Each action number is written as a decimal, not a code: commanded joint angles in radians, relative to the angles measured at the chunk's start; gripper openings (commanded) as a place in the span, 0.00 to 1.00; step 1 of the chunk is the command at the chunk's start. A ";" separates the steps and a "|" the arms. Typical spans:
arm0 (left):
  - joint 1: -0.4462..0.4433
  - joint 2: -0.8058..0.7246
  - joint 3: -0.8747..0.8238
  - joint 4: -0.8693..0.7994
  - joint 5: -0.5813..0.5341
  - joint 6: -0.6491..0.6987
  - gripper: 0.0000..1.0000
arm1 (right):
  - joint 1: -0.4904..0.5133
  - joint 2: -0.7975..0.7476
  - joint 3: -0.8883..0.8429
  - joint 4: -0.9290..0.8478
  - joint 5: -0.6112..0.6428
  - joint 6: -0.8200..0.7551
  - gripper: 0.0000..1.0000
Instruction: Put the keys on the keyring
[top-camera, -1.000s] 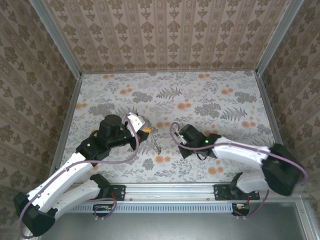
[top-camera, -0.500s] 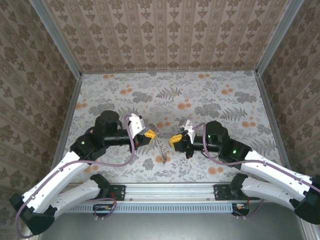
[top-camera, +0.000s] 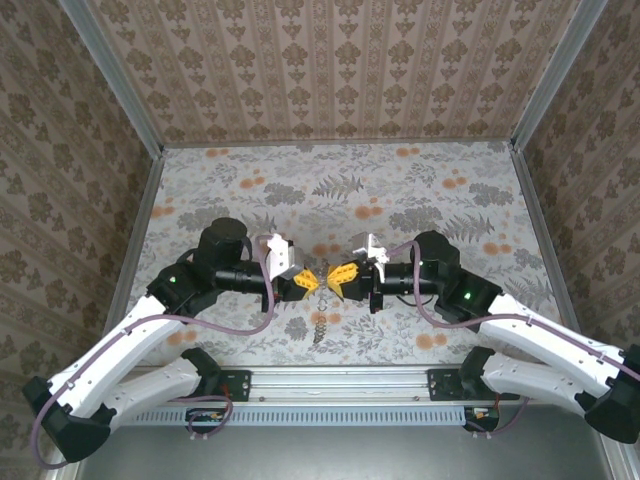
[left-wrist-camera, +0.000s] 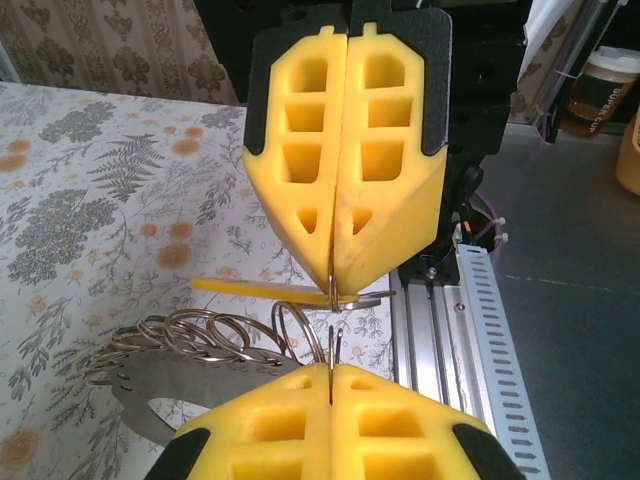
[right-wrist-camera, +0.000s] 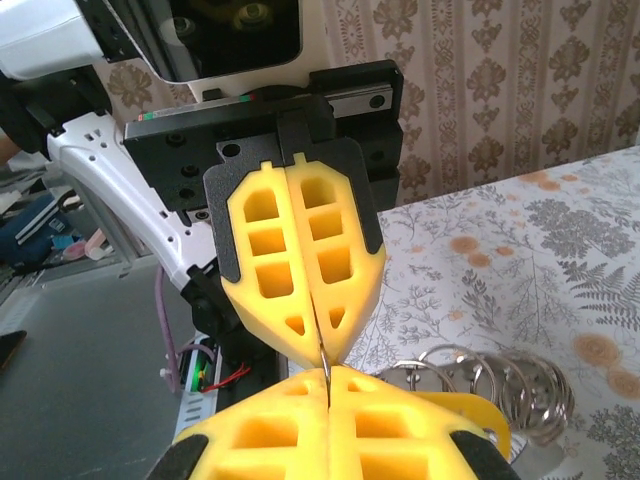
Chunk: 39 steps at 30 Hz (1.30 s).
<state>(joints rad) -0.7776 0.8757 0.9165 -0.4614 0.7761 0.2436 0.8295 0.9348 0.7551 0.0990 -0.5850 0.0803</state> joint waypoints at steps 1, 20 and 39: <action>-0.002 0.001 0.033 0.015 0.047 0.029 0.00 | 0.007 0.003 0.030 -0.011 -0.050 -0.041 0.01; 0.002 0.003 0.019 0.032 0.055 0.025 0.00 | 0.054 -0.039 0.003 -0.051 0.073 -0.172 0.00; 0.001 -0.001 0.016 0.040 0.057 0.022 0.00 | 0.083 -0.019 0.003 -0.036 0.145 -0.212 0.00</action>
<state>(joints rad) -0.7776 0.8780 0.9173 -0.4648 0.8009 0.2447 0.9005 0.9104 0.7486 0.0498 -0.4477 -0.1070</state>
